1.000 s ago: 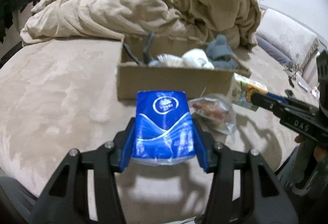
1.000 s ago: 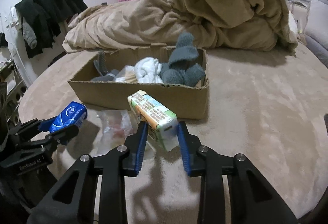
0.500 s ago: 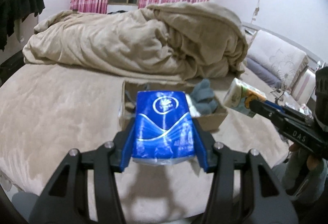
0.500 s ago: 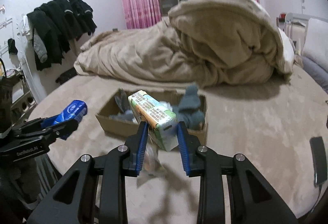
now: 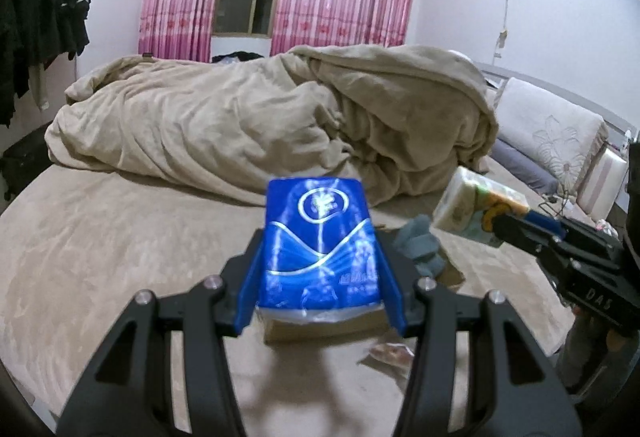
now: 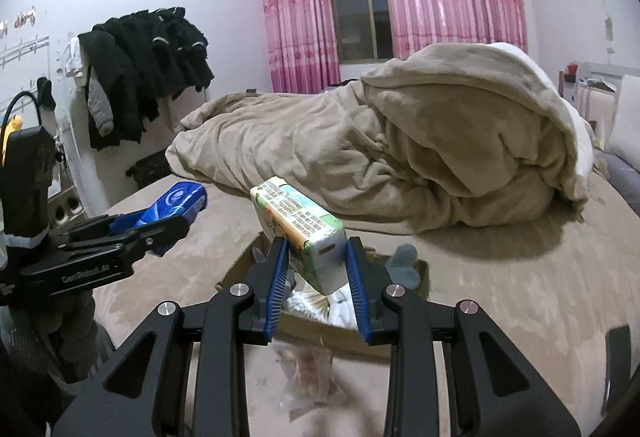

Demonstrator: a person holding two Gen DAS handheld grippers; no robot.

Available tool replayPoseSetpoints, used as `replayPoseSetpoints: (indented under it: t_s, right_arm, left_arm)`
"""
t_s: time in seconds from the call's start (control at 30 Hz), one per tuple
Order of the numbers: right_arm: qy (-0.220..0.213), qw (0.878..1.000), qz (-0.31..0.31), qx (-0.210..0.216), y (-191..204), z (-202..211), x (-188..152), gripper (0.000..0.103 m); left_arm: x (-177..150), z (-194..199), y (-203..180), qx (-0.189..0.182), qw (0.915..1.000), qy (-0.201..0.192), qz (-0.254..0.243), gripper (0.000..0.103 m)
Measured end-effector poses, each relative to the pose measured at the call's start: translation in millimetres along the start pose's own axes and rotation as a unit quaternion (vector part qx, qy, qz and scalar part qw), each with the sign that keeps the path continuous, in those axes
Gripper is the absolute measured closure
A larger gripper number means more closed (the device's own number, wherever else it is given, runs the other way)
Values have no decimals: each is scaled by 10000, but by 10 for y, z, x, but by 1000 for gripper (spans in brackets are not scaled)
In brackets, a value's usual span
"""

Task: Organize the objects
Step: 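Place the tissue pack and juice carton into the box and release both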

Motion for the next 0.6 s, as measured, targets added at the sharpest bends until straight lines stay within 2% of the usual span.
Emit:
replayPoseSetpoints:
  t_s: [0.27, 0.6]
  right_arm:
    - [330, 9990, 250, 167, 113, -606, 5, 72]
    - [729, 9961, 397, 288, 271, -1233, -118, 72]
  left_arm:
    - [-32, -403, 235, 23, 9998, 188, 34, 51]
    - [-197, -1091, 532, -16, 9966, 774, 265, 51]
Point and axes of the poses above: each gripper's, at about its wrist camera, not at the fingertips, and z roughly against the way its jaws point, y to its left, x to its top, the point moved 1 cm from there along -z, roughly the way its jaws point, and after that the axes turned 13 degrees about -x, right-handed, at the moved point
